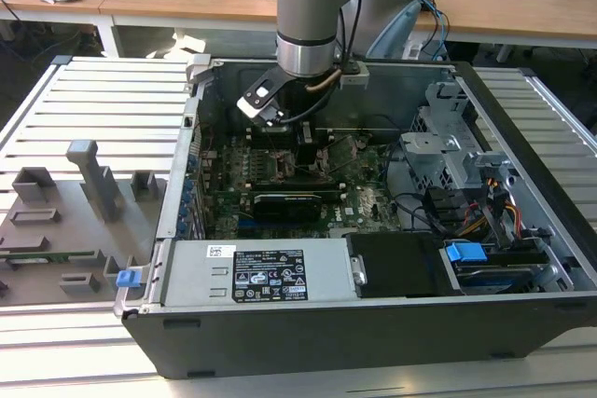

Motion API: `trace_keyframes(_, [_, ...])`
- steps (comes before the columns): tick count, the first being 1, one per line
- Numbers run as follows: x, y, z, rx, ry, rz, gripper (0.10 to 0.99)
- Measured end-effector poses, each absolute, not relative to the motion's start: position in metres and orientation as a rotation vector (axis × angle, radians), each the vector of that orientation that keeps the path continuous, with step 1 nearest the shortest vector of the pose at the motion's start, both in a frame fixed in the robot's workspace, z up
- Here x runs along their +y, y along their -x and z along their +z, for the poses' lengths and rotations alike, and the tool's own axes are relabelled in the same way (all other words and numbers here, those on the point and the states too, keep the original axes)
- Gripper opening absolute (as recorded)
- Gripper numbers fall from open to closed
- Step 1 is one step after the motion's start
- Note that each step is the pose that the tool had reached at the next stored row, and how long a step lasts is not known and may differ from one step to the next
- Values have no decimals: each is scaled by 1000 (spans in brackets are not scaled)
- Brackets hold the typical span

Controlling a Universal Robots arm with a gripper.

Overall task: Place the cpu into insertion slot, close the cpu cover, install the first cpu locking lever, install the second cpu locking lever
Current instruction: 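Place the cpu into insertion slot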

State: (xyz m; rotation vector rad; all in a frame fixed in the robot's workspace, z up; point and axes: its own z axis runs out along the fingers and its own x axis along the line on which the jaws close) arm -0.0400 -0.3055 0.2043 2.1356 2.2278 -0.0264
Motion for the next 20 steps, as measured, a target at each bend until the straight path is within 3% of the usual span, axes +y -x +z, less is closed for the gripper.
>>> trace_keyframes(12, [-305,40,202,2214,-2151,-26,541])
trace_keyframes(14, [-304,40,202,2214,-2151,-26,616])
trace_keyframes(20, [-303,40,202,2214,-2151,-26,616])
